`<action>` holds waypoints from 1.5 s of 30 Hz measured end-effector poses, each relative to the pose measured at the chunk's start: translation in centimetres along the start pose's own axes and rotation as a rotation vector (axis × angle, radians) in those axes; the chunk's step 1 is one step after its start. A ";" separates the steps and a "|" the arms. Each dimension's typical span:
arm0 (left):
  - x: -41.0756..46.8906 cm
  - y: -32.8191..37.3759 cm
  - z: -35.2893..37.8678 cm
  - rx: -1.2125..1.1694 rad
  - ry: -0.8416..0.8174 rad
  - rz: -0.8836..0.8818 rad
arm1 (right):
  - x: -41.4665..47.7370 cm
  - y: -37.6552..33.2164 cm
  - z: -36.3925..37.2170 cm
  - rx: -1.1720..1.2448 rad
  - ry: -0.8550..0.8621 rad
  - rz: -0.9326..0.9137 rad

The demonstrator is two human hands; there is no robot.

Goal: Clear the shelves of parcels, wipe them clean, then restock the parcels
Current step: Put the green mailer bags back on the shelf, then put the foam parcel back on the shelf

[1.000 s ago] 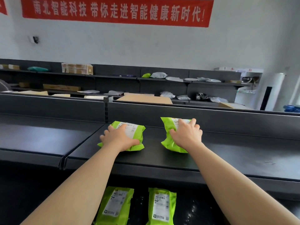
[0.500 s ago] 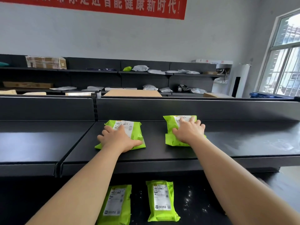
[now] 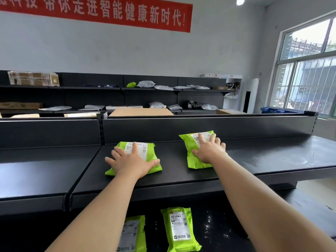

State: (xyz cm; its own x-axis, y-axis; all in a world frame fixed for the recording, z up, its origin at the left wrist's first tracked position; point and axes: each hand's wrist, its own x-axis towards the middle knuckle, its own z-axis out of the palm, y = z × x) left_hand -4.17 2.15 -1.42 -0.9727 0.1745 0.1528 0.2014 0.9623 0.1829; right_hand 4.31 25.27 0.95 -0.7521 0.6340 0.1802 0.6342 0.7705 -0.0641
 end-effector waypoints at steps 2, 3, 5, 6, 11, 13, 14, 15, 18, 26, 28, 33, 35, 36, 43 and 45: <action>-0.1 0.0 -0.4 -0.026 0.028 0.024 | -0.2 -0.1 -0.2 0.050 0.012 0.016; -0.2 0.0 -0.7 -0.041 0.061 0.044 | -0.3 -0.1 -0.4 0.079 0.023 0.018; -0.6 0.5 -1.1 -0.094 0.157 0.100 | -0.5 0.2 -0.8 0.115 0.055 0.008; -0.8 0.8 -1.4 -0.137 0.207 0.137 | -0.8 0.3 -1.0 0.129 0.079 -0.004; -2.2 3.2 -2.4 -0.471 0.338 0.326 | -3.6 2.1 -2.4 0.282 0.248 -0.092; -3.1 4.8 -2.6 -0.638 0.294 0.409 | -5.5 3.8 -3.1 0.344 0.286 -0.070; -3.5 5.6 -2.7 -0.712 0.269 0.446 | -6.5 4.6 -3.4 0.371 0.309 -0.062; -4.2 6.8 -2.6 -0.772 0.243 0.489 | -7.7 5.8 -3.7 0.398 0.331 -0.047; -6.7 9.9 -2.0 -0.861 0.175 0.606 | -11.5 9.6 -4.2 0.484 0.380 0.009; -18.0 21.3 1.8 -0.934 -0.075 0.892 | -22.1 22.9 -3.6 0.410 0.386 0.308; -21.4 24.1 2.9 -0.920 -0.156 0.960 | -24.8 26.3 -3.4 0.396 0.382 0.398; -31.3 31.7 5.5 -0.890 -0.338 1.124 | -32.6 35.3 -3.0 0.390 0.357 0.613; -35.6 34.6 6.2 -0.874 -0.393 1.171 | -35.7 38.7 -3.0 0.378 0.340 0.669; -37.9 36.0 6.5 -0.870 -0.426 1.197 | -37.3 40.5 -3.0 0.365 0.333 0.700; -52.4 44.3 8.4 -0.851 -0.618 1.335 | -48.1 52.0 -3.5 0.309 0.331 0.918; -56.2 46.3 8.9 -0.845 -0.670 1.364 | -50.9 55.1 -3.7 0.293 0.333 0.974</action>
State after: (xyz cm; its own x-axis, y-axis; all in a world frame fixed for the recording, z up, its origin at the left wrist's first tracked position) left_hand 58.76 38.73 -10.19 0.1019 0.9599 0.2613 0.6363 -0.2648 0.7246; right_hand 78.21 35.22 -8.16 0.1697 0.9689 0.1800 0.8338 -0.0438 -0.5504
